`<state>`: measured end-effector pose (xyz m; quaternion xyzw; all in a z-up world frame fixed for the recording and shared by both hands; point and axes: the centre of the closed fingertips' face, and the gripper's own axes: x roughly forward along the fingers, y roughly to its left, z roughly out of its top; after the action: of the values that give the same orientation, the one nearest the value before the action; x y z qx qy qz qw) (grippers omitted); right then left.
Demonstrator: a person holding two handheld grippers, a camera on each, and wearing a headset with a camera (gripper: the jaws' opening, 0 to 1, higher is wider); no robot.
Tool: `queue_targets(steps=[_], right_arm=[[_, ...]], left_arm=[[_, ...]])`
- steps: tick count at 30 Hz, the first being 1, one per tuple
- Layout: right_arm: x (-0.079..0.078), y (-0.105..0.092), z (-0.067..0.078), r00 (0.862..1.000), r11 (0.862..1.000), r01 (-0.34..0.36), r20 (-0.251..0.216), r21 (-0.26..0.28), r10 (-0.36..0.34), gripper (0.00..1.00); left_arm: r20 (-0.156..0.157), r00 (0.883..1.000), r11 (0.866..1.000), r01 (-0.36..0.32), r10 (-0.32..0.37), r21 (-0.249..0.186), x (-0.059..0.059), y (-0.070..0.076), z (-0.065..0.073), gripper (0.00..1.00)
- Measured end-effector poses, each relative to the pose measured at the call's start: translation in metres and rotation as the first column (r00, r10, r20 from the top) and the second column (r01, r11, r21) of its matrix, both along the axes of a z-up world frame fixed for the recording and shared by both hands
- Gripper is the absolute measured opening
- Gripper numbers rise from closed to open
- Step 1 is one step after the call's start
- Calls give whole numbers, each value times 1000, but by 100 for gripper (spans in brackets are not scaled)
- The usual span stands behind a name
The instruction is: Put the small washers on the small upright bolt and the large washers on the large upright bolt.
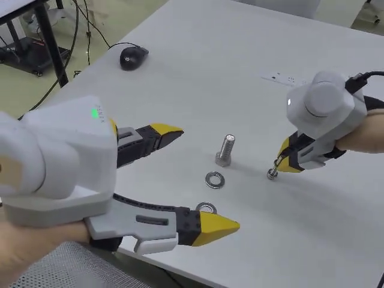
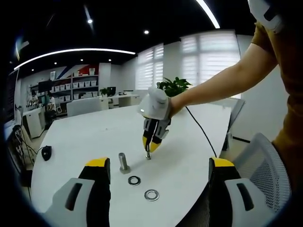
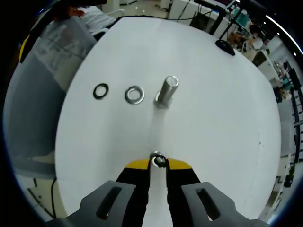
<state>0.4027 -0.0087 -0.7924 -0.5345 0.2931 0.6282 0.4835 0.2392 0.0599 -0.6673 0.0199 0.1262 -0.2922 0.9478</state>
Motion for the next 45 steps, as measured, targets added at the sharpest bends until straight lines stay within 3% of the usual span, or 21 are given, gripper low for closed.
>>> queue_targets(steps=[6,10,14,20,26,34,41,45], right_arm=[[6,-3,-18,1000,1000,5,-14,-3,-5,13],[4,-4,-20,1000,1000,-2,-14,0,2,13],[4,-1,-16,1000,1000,1,-17,28,-1,15],[4,-9,-11,1000,1000,15,-24,28,-14,17],[-4,-18,4,999,998,49,-21,50,-48,18],[-39,-15,13,999,998,27,-41,60,-25,18],[-79,3,10,996,997,-27,-79,71,33,18],[-93,16,7,994,996,-54,-93,72,60,18]], left_arm=[[-10,1000,1000,2,-2,6,-2,0,-2,85],[-18,1000,1000,-3,3,8,-3,1,-3,85],[-25,1000,1000,-2,2,12,-3,1,-4,85],[-26,1000,1000,-2,2,17,-3,0,-4,85],[-21,1000,1000,-3,4,25,-4,1,-2,85],[-12,1000,999,12,-12,41,-8,-2,1,85],[12,1000,999,23,-24,45,-14,-2,7,85],[20,999,999,26,-27,48,-18,1,9,86]])
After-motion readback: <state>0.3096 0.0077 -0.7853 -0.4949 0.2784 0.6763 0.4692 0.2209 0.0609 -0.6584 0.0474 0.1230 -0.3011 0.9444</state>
